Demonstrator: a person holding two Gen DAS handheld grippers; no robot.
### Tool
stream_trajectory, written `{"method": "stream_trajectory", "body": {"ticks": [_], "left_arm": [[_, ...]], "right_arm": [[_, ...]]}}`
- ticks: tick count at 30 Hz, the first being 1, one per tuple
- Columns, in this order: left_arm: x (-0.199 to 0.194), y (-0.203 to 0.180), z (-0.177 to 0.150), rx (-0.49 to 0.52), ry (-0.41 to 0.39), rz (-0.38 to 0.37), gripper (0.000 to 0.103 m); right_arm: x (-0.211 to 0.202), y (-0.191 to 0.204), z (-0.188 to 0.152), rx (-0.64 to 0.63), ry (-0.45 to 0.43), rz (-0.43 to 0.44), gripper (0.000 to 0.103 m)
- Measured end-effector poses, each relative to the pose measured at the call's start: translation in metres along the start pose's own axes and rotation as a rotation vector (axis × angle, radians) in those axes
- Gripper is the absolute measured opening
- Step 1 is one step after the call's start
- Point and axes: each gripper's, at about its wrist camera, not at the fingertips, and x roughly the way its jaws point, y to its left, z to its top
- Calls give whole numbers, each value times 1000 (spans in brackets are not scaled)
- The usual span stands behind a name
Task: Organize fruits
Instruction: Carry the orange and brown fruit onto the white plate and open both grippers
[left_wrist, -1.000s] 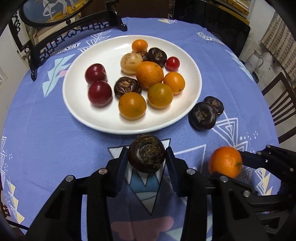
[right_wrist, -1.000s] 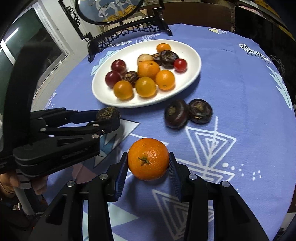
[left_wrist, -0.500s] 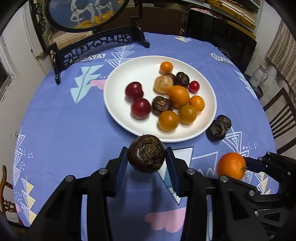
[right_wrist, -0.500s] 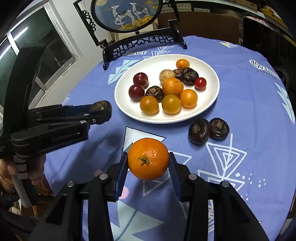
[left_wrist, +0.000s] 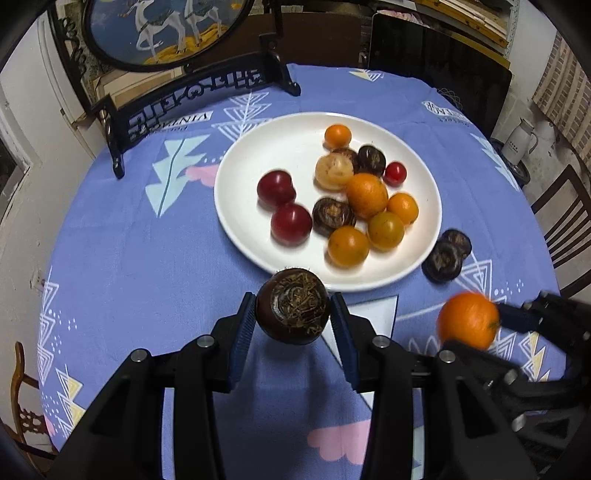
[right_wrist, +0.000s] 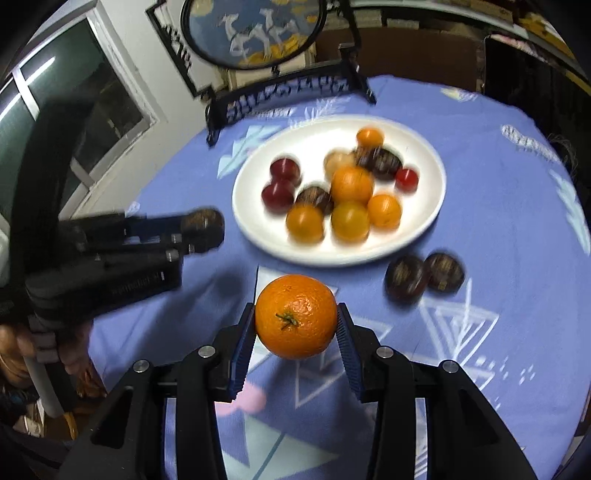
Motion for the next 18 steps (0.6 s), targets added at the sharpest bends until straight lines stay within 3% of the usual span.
{"method": "stream_trajectory", "body": {"ticks": [8, 18], "left_arm": [[-6, 1, 45, 18, -69, 30, 40], [7, 5, 90, 16, -87, 51, 40]], "right_arm": [[-22, -7, 58, 1, -129, -27, 43], [-17, -19, 102, 17, -173, -33, 43]]}}
